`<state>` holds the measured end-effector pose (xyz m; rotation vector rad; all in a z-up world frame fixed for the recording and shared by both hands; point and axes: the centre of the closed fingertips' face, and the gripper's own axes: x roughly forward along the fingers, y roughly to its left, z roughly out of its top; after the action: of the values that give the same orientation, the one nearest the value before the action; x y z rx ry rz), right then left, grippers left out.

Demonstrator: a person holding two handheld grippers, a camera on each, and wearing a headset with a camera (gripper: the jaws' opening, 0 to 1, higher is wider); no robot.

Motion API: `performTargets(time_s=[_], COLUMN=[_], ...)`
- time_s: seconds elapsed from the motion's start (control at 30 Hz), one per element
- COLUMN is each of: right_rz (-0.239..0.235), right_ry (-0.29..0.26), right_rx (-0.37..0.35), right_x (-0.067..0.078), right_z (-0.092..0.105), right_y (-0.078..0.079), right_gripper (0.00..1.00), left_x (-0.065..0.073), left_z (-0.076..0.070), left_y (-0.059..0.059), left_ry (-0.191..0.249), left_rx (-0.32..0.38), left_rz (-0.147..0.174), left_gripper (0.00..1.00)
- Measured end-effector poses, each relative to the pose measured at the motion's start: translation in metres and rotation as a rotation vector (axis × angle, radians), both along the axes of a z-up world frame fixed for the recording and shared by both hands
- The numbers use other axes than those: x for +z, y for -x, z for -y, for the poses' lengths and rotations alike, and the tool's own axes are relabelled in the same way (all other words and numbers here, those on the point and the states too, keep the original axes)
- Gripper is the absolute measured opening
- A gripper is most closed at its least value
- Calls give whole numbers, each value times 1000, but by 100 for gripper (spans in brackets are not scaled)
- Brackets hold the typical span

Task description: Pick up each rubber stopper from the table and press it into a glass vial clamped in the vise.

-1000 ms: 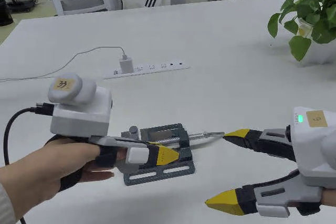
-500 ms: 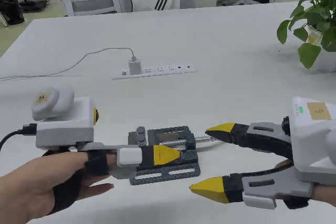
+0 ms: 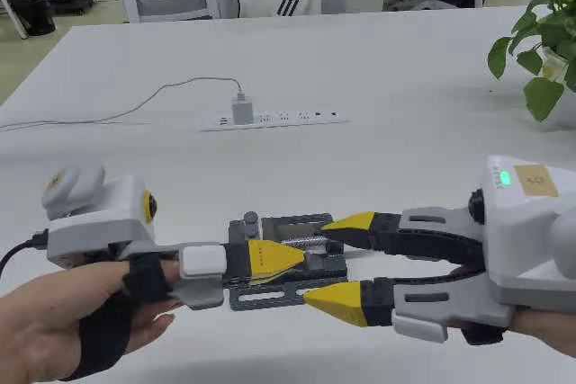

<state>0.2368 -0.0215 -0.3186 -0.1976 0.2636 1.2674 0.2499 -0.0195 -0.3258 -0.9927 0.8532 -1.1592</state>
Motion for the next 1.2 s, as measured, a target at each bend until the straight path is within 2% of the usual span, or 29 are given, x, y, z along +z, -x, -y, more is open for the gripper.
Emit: performTargets(time_s=[0.07, 0.1, 0.2, 0.27, 0.3, 0.57, 0.97, 1.2], right_rz=[4, 1, 15, 9, 12, 7, 3, -4], right_ry=[2, -1, -15, -21, -21, -42, -39, -55], right_rx=[5, 5, 19, 26, 30, 76, 113, 104], right_x=[0, 0, 4, 5, 5, 9, 8, 12], right_z=[-1, -2, -4, -6, -7, -12, -13, -13], right_y=[0, 0, 2, 3, 3, 11, 19, 18], right_gripper=[27, 26, 22, 22, 22, 13, 8, 7], left_x=[5, 3, 4, 5, 7, 7, 12, 15], left_z=[-1, -2, -3, -3, -3, -4, -3, -3], left_y=[4, 3, 6, 8, 11, 16, 24, 23], left_ry=[47, 42, 58, 75, 96, 140, 174, 207], left_rx=[-6, -1, -7, -13, -26, -39, -68, -56], left_rz=[-45, -32, -44, -57, -74, -116, -135, -151], left_gripper=[4, 4, 4, 4, 4, 4, 4, 4])
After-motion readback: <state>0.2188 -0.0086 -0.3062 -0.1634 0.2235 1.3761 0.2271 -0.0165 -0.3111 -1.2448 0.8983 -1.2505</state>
